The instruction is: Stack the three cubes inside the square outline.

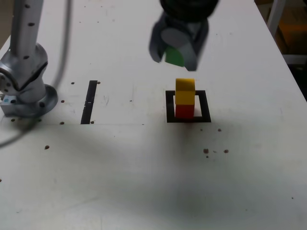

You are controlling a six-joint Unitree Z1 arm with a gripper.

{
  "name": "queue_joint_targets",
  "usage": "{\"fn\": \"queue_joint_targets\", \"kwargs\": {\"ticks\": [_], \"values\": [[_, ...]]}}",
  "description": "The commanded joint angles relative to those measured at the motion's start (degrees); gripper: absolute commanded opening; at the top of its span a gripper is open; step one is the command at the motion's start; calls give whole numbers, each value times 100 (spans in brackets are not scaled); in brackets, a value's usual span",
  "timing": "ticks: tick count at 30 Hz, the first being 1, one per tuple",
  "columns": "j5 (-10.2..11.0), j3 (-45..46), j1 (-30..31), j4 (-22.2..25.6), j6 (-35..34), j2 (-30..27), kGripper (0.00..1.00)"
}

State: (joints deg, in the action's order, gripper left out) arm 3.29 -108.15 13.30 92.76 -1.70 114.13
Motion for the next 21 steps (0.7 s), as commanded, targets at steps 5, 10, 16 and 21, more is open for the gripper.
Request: {"fn": "queue_joint_targets", "kwargs": {"ticks": [5,10,16,21], "values": [[-227,26,-7,120,-194,-705,24],[-418,-21,-10,116,-571,-428,24],[-547,-191,-16,111,-1110,-92,25],[-593,-417,-77,105,-1481,138,25]]}}
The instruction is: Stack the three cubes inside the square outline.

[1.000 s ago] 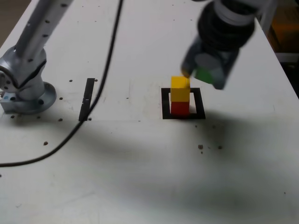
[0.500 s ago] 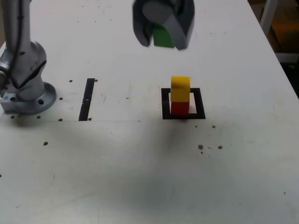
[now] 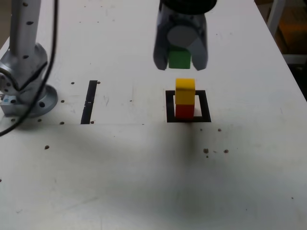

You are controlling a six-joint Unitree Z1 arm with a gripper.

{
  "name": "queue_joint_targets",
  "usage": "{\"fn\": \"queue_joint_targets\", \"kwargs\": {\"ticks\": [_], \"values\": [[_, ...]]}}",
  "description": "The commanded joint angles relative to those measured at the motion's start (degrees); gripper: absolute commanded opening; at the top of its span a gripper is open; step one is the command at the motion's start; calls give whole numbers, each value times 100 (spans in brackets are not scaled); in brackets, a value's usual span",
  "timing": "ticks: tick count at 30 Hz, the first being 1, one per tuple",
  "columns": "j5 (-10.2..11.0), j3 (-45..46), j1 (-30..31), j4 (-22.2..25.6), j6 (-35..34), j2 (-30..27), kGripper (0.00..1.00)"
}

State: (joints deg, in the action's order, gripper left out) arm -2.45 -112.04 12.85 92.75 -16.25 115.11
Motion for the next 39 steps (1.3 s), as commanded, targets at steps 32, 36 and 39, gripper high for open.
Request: {"fn": "queue_joint_targets", "kwargs": {"ticks": [32,36,39], "values": [[-382,130,-231,14,-72,544,27],[-417,64,-244,1,-30,672,27],[-416,34,-255,-14,0,730,27]]}}
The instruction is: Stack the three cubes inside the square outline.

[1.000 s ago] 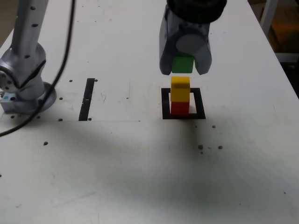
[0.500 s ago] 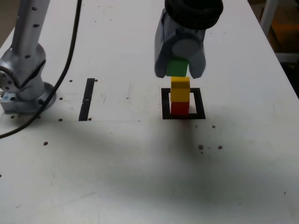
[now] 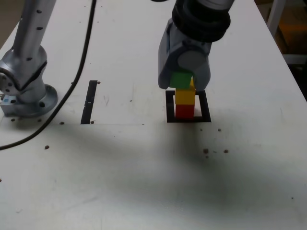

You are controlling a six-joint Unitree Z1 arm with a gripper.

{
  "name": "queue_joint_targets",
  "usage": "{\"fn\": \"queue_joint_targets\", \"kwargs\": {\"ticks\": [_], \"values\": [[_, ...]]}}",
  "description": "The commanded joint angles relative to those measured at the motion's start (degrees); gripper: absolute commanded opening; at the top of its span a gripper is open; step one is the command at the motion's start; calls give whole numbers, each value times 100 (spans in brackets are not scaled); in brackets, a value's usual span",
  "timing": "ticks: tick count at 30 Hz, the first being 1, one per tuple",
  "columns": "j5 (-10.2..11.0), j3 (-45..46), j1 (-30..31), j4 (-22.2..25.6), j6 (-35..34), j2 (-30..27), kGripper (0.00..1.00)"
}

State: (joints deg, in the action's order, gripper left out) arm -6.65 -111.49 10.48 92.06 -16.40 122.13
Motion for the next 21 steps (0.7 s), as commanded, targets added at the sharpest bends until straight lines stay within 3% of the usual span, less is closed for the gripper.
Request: {"fn": "queue_joint_targets", "kwargs": {"ticks": [1,21], "values": [[10,-27,-19,46,21,37,27],[83,14,-150,-6,221,69,35]]}}
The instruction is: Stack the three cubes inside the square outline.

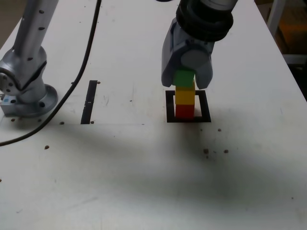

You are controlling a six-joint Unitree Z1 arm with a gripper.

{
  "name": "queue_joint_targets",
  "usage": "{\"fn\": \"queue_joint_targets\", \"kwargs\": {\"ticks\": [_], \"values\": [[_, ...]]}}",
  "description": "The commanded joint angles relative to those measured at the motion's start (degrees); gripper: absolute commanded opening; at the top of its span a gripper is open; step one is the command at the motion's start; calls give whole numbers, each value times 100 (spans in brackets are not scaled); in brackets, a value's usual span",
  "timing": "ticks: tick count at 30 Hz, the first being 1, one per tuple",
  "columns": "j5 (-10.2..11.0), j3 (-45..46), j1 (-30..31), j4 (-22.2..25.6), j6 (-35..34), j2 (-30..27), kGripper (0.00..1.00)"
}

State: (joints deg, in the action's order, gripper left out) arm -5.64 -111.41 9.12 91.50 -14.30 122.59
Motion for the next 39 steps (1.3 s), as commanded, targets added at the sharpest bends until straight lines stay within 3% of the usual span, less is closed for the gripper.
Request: {"fn": "queue_joint_targets", "kwargs": {"ticks": [1,5,12,15,22,27,31,35,39], "values": [[-43,1,-24,46,33,44,38],[-99,-29,-63,50,136,121,52],[-92,-3,-107,100,294,154,88],[-72,0,-116,124,296,136,96],[39,92,-110,176,159,-104,98],[58,-39,134,207,-25,-602,99],[201,96,525,234,-165,-1488,100],[201,945,720,235,-243,-2482,100],[239,1673,766,226,-264,-3120,100]]}}
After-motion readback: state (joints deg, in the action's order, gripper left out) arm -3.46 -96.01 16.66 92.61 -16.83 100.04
